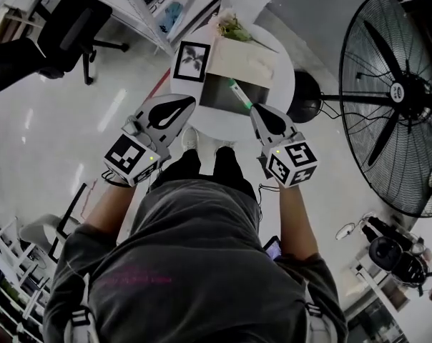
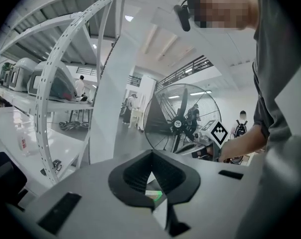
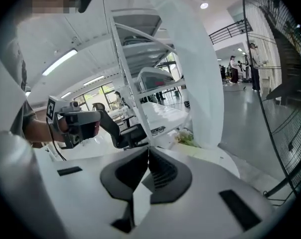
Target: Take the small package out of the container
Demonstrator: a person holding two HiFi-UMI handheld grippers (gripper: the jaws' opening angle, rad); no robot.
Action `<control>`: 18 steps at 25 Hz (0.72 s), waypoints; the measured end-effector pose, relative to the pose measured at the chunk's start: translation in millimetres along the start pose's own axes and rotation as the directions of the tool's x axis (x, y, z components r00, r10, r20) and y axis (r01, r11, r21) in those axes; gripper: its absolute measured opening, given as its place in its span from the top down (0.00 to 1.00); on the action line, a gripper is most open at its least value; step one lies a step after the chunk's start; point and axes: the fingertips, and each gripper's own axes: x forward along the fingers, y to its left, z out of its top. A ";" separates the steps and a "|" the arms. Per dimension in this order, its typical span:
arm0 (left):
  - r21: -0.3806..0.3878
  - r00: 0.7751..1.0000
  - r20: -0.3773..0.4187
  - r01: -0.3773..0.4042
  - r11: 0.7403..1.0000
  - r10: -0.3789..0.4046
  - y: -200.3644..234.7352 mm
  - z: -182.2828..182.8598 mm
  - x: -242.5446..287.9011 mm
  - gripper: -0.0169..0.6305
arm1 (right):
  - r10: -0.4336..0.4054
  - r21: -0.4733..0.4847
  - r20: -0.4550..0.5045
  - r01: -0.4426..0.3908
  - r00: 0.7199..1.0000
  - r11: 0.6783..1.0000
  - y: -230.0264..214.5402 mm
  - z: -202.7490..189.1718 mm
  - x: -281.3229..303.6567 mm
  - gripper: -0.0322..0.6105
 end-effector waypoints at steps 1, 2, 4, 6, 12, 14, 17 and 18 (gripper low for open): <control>-0.006 1.000 -0.008 -0.013 1.000 0.013 1.1 -3.6 3.1 0.95 | 0.010 -0.012 -0.022 -0.010 1.000 1.000 -4.7 -4.1 5.0 0.91; -0.013 1.000 -0.014 -0.028 1.000 0.028 1.8 -5.1 6.3 0.95 | 0.020 -0.024 -0.043 -0.021 0.999 0.999 -9.4 -8.2 10.0 0.91; -0.027 0.998 -0.025 -0.061 0.998 0.060 2.2 -5.4 12.6 0.95 | 0.041 -0.050 -0.090 -0.045 0.995 0.998 -19.2 -16.3 19.8 0.91; -0.041 0.995 -0.031 -0.091 0.995 0.090 2.1 -7.5 18.4 0.95 | 0.054 -0.083 -0.141 -0.066 0.989 0.994 -29.3 -25.5 29.7 0.91; -0.087 0.982 -0.060 -0.181 0.980 0.177 3.6 -18.9 30.4 0.95 | 0.069 -0.161 -0.291 -0.120 0.954 0.980 -54.5 -68.9 65.4 0.90; -0.096 0.977 -0.062 -0.208 0.973 0.203 3.1 -23.6 32.4 0.95 | 0.077 -0.170 -0.339 -0.141 0.938 0.975 -60.0 -86.2 76.6 0.85; -0.113 0.969 -0.073 -0.242 0.964 0.235 0.1 -34.9 33.9 0.95 | 0.078 -0.196 -0.403 -0.169 0.912 0.966 -68.4 -108.7 88.9 0.79; -0.129 0.967 -0.085 -0.251 0.959 0.241 -2.4 -40.5 33.6 0.95 | 0.075 -0.206 -0.421 -0.176 0.904 0.962 -71.6 -114.4 91.7 0.78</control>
